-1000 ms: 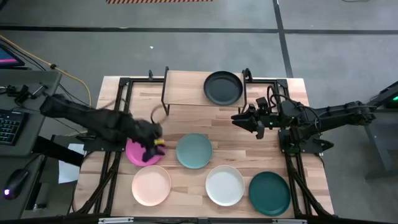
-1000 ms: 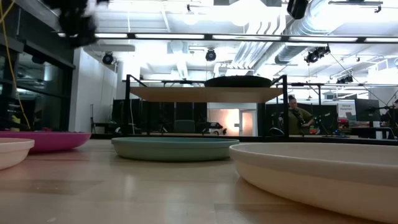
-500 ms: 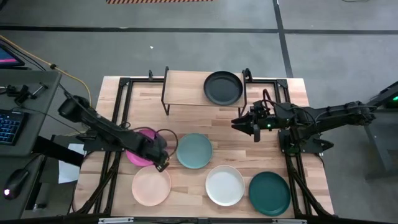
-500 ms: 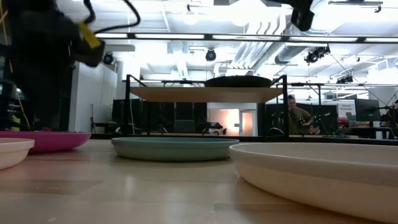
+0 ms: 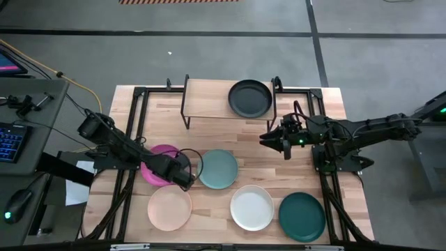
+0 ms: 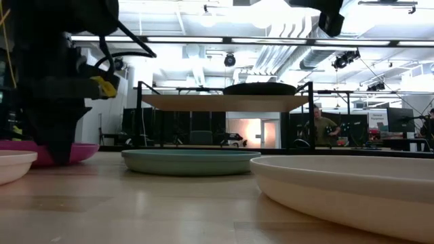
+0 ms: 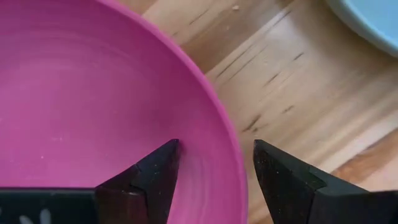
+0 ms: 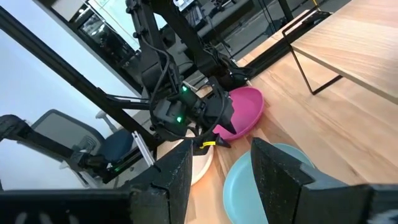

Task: Place and stack plates onto a shelf
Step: Stack the pink plate on top of the black plate on the shelf

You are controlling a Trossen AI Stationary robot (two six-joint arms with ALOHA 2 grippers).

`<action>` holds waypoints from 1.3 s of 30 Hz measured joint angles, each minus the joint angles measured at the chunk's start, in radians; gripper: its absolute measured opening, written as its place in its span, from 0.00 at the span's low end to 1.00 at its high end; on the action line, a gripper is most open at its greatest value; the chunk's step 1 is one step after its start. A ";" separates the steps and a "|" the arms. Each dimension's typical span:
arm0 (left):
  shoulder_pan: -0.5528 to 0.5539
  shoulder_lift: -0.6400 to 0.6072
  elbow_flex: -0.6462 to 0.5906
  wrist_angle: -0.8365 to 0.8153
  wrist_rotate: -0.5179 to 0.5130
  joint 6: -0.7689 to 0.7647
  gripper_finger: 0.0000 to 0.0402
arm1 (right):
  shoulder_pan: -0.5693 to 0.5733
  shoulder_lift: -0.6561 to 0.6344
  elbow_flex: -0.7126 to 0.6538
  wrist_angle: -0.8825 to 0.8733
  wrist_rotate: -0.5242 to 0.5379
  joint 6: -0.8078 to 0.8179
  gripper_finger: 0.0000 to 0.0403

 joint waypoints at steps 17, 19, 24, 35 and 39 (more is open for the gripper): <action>0.006 -0.226 -0.002 -0.174 0.016 0.256 0.02 | 0.000 0.000 0.000 -0.002 0.003 -0.022 0.36; -0.003 -0.312 0.017 -0.192 0.072 0.318 0.01 | 0.000 0.000 0.000 -0.002 0.003 -0.022 0.36; -0.033 -0.499 0.137 -0.179 0.202 0.488 0.01 | 0.000 0.000 0.000 0.003 0.005 -0.022 0.36; 0.098 -0.425 0.548 -0.213 -0.043 1.056 0.00 | 0.000 0.000 0.001 0.124 0.012 -0.022 0.36; 0.249 -0.299 0.689 -0.220 -0.070 1.376 0.00 | 0.000 0.000 0.036 0.270 0.012 -0.043 0.36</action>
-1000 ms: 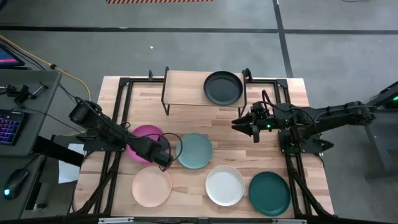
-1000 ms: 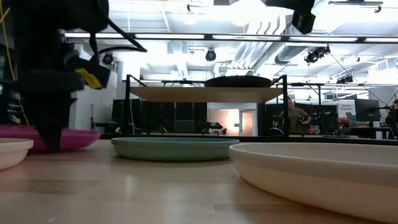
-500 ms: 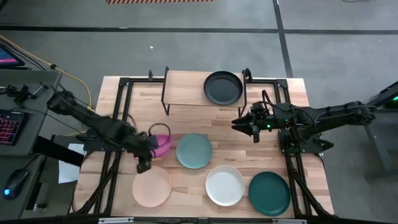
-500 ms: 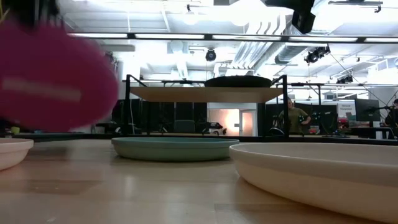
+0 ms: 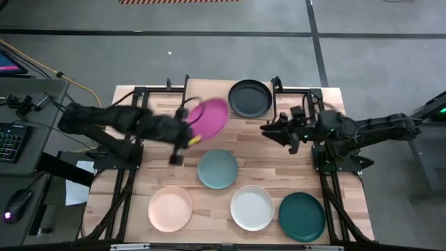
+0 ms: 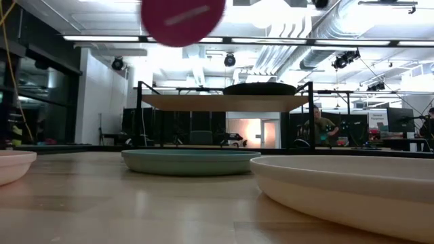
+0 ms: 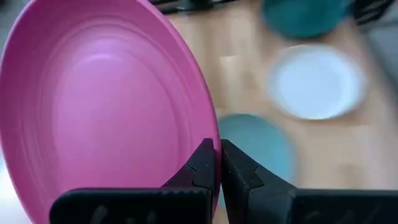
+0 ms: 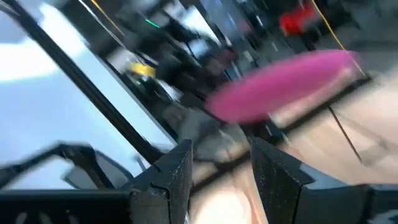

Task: Place and stack plates onto a shelf
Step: Stack the pink plate on top of the black plate on the shelf

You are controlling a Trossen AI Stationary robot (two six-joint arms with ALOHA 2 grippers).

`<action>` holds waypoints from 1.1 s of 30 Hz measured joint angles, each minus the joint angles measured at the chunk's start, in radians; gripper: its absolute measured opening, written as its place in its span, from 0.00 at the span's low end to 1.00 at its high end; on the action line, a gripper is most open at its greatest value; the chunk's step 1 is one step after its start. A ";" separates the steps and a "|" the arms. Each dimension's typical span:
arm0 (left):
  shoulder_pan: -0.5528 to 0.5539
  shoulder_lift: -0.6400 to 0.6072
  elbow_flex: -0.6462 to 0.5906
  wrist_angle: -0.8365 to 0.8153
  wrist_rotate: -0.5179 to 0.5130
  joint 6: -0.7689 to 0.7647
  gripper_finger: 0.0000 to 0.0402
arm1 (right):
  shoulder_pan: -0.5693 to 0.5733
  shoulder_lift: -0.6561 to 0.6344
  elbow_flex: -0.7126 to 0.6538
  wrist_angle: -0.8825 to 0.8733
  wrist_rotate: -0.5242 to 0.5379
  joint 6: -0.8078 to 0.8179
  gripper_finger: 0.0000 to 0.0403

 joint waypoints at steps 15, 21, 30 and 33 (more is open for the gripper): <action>0.332 0.516 0.284 0.167 0.001 0.594 0.00 | 0.000 0.000 0.165 0.018 0.118 -0.372 0.36; 0.346 0.598 0.287 0.254 0.021 0.616 0.00 | 0.000 0.004 0.163 0.008 0.143 -0.373 0.36; 0.354 0.638 0.287 0.275 0.017 0.635 0.03 | 0.000 0.029 0.163 -0.002 0.143 -0.374 0.36; 0.355 0.637 0.287 0.299 0.017 0.650 0.05 | 0.000 0.035 0.163 -0.005 0.143 -0.373 0.36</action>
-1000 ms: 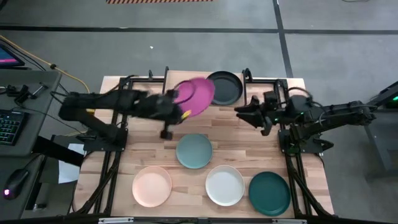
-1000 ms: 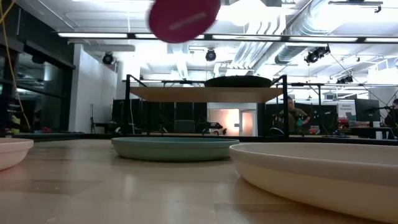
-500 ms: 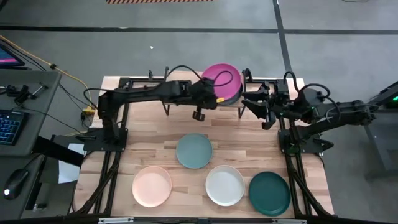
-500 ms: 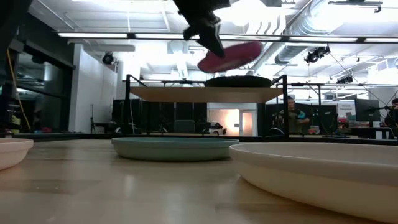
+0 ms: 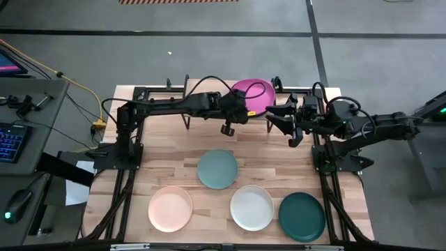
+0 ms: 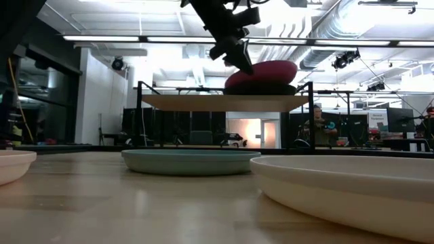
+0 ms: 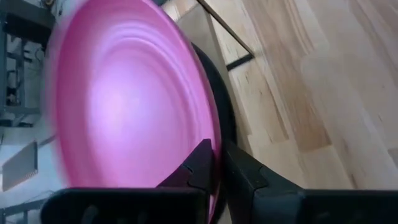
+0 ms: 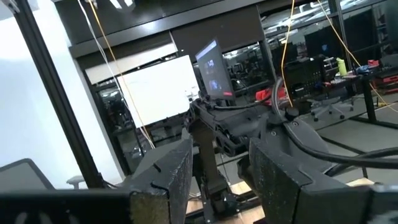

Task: Place and stack plates onto a shelf
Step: Stack the pink plate on top of the black plate on the shelf, then put the gray plate on the shelf

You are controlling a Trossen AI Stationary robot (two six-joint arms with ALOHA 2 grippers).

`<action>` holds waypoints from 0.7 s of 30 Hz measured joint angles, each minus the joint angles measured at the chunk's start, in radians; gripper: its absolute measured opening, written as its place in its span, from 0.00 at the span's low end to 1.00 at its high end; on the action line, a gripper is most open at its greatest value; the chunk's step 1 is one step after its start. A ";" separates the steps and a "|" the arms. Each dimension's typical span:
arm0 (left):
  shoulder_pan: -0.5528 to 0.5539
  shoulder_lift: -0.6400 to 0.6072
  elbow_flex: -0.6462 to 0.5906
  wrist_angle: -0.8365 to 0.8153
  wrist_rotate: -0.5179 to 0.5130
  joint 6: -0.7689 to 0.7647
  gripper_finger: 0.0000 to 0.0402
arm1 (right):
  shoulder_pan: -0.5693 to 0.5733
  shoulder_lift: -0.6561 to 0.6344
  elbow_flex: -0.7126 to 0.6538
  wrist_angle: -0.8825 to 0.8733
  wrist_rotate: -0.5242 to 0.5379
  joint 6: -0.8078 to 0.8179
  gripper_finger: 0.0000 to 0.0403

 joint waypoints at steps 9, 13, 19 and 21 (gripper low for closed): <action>0.011 0.000 0.000 0.025 0.019 -0.008 0.16 | 0.000 0.001 0.000 -0.004 0.000 0.000 0.36; 0.011 0.000 0.000 0.039 -0.010 -0.030 0.25 | 0.000 0.001 0.000 -0.004 0.000 0.000 0.36; 0.007 -0.022 -0.001 0.024 -0.109 -0.100 0.39 | 0.000 0.001 0.000 -0.004 0.000 -0.018 0.36; 0.001 -0.066 -0.001 0.009 -0.111 -0.161 0.42 | 0.000 0.001 0.000 -0.004 0.000 -0.019 0.36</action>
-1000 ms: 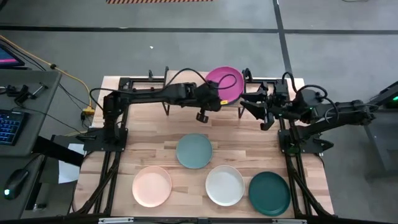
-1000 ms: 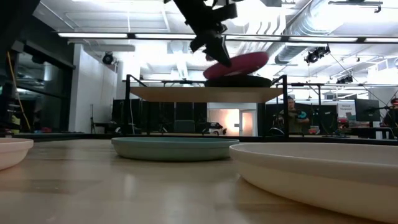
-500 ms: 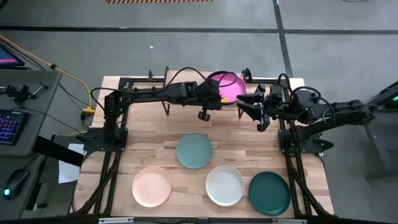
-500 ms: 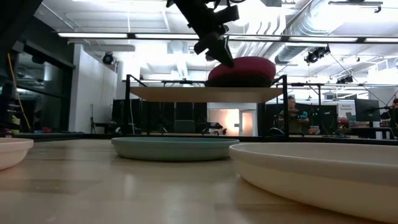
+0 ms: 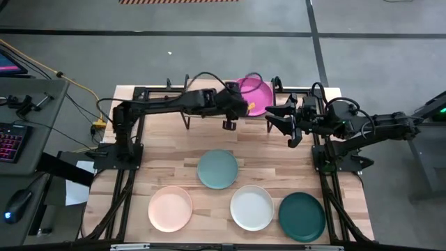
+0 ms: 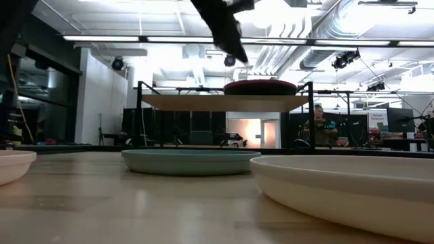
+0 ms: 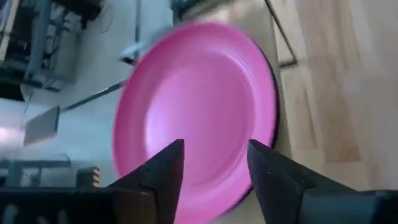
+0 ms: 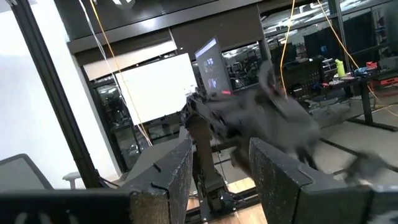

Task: Place and stack plates onto a shelf
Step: Put the gray plate on the shelf

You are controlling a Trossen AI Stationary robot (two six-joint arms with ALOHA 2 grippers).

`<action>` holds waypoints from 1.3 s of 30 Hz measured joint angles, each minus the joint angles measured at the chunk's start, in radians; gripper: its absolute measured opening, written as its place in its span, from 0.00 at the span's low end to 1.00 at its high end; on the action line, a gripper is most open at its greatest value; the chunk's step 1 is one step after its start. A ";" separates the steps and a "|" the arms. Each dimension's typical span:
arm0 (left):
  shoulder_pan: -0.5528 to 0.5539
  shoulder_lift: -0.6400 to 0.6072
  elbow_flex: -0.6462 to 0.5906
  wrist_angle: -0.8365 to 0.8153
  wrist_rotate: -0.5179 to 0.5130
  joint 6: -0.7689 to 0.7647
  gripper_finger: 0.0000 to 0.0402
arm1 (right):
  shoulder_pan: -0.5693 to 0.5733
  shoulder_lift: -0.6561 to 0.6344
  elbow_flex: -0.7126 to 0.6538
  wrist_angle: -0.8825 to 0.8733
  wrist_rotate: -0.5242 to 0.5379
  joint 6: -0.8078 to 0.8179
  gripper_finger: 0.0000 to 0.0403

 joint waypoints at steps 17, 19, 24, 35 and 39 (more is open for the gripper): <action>-0.140 -0.762 -0.551 0.331 0.306 -0.765 0.41 | 0.000 -0.001 0.000 -0.138 0.000 -0.047 0.36; -0.183 -0.844 -0.674 0.441 0.270 -0.810 0.40 | 0.000 0.000 0.000 -0.150 0.000 -0.029 0.36; -0.248 -0.982 -0.881 0.596 0.233 -0.882 0.40 | 0.000 0.000 0.000 -0.175 0.000 0.004 0.36; -0.253 -1.070 -0.930 0.651 0.228 -0.949 0.40 | 0.000 0.036 0.000 -0.174 0.003 0.217 0.36; -0.253 -1.068 -0.930 0.648 0.230 -0.969 0.40 | 0.000 0.197 0.048 -0.252 0.010 0.400 0.36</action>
